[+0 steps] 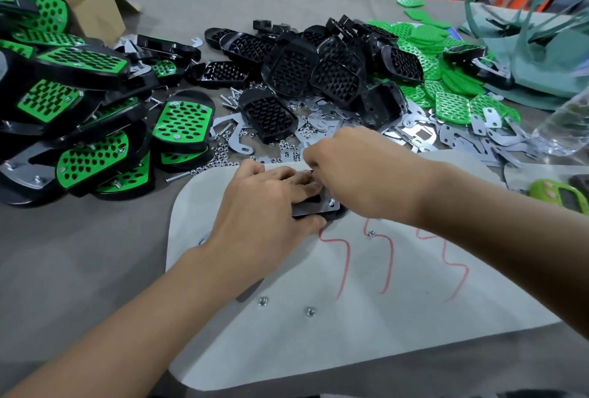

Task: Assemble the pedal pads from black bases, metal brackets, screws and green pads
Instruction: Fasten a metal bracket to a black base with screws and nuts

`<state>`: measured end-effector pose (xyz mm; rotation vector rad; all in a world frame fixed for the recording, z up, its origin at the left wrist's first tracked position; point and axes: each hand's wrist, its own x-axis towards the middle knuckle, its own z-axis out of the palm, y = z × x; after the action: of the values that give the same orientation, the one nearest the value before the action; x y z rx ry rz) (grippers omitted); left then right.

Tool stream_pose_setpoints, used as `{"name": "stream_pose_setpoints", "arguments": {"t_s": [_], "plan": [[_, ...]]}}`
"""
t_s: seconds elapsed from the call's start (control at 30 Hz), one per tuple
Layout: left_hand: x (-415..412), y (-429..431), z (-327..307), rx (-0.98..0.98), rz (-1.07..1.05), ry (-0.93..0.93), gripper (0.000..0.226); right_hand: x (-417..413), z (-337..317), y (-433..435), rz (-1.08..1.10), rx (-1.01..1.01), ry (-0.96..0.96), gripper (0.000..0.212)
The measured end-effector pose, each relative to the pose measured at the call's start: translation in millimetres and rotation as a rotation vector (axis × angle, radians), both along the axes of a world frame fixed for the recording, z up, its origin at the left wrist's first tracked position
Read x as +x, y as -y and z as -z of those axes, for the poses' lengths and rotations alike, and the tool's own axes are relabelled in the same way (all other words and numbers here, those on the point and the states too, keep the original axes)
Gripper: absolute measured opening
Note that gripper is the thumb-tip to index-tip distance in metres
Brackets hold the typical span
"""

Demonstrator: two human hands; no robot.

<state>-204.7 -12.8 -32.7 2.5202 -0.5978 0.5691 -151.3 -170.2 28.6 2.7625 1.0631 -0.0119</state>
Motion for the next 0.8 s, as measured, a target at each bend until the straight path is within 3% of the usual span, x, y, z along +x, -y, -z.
{"name": "stream_pose_setpoints", "arguments": {"t_s": [0.1, 0.23, 0.37, 0.47, 0.63, 0.8], "plan": [[-1.0, 0.1, 0.1, -0.006, -0.02, -0.044, 0.03, -7.5, 1.8, -8.0, 0.03, -0.007, 0.004, 0.026], [-1.1, -0.7, 2.2, -0.016, -0.023, -0.077, 0.025, -11.0, 5.0, -15.4, 0.055, -0.029, 0.053, 0.044], [-1.0, -0.7, 3.1, -0.056, 0.004, -0.044, 0.03, -12.0, 2.7, -5.5, 0.119, 0.074, 0.026, 0.035], [-1.9, -0.1, 3.3, -0.075, 0.004, -0.077, 0.03, -22.3, 0.7, 27.3, 0.337, 0.359, -0.077, 0.036], [-0.8, 0.9, 5.1, -0.087, -0.023, -0.122, 0.036, -64.0, 15.4, 62.6, 0.391, 0.292, -0.206, 0.009], [-3.6, -0.6, 2.8, -0.085, -0.036, -0.115, 0.039, -72.4, 25.9, 58.4, 0.408, 0.396, -0.208, 0.021]]}}
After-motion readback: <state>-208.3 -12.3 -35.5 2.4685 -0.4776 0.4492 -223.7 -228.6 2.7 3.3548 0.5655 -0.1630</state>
